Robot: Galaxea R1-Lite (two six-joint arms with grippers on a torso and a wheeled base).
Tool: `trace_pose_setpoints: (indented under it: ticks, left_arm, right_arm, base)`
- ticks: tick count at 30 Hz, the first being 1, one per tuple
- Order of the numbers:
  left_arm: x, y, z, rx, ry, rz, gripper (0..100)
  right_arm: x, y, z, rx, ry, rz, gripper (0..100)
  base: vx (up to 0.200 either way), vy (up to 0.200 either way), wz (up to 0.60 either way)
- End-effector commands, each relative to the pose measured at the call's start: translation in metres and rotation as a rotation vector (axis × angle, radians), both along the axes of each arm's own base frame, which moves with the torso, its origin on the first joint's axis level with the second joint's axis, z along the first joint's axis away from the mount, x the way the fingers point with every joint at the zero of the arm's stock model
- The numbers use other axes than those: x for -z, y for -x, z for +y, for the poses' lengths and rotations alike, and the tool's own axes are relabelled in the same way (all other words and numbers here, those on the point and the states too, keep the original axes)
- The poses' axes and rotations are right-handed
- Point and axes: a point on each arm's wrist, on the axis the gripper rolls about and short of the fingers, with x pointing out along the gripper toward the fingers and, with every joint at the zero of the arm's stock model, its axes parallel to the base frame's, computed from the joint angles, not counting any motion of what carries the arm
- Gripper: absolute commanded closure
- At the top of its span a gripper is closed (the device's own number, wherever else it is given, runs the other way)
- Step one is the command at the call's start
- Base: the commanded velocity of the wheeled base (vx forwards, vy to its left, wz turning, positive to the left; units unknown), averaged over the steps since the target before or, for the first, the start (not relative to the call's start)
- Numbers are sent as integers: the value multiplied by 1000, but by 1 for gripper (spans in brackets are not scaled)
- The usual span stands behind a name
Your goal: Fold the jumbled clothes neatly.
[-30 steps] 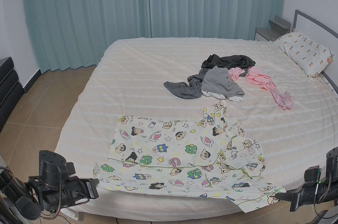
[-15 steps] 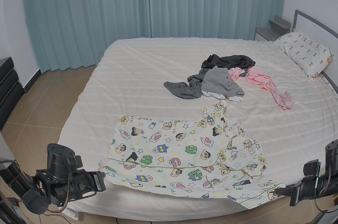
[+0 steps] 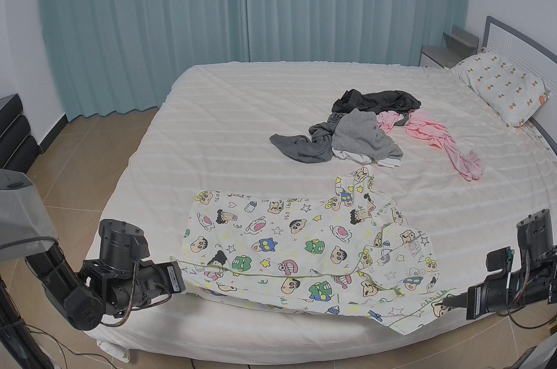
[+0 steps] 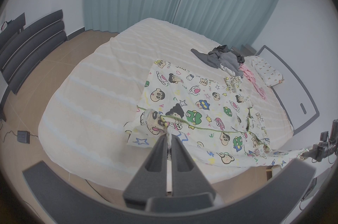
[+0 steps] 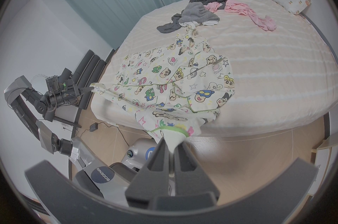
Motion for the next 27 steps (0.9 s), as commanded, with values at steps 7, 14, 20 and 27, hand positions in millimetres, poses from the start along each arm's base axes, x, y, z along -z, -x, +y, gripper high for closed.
trace_pose_setpoints:
  ticks: [7, 14, 20, 27]
  left_arm:
    - [20, -27, -7, -10, -9, 27, 100]
    - [30, -42, -11, -17, -11, 32, 100]
    - [37, -55, -11, -35, -6, 28, 100]
    - [41, -71, -7, -63, 2, 10, 100]
  right_arm:
    - [12, -35, 5, 25, 15, 83, 100]
    - [12, -56, 9, 96, -34, 90, 100]
    - [27, -76, 12, 110, -36, 73, 100]
    - [45, -92, 12, 162, -63, 75, 100]
  base:
    - [0, 0, 0]
    - [0, 0, 0]
    - [0, 0, 0]
    - [0, 0, 0]
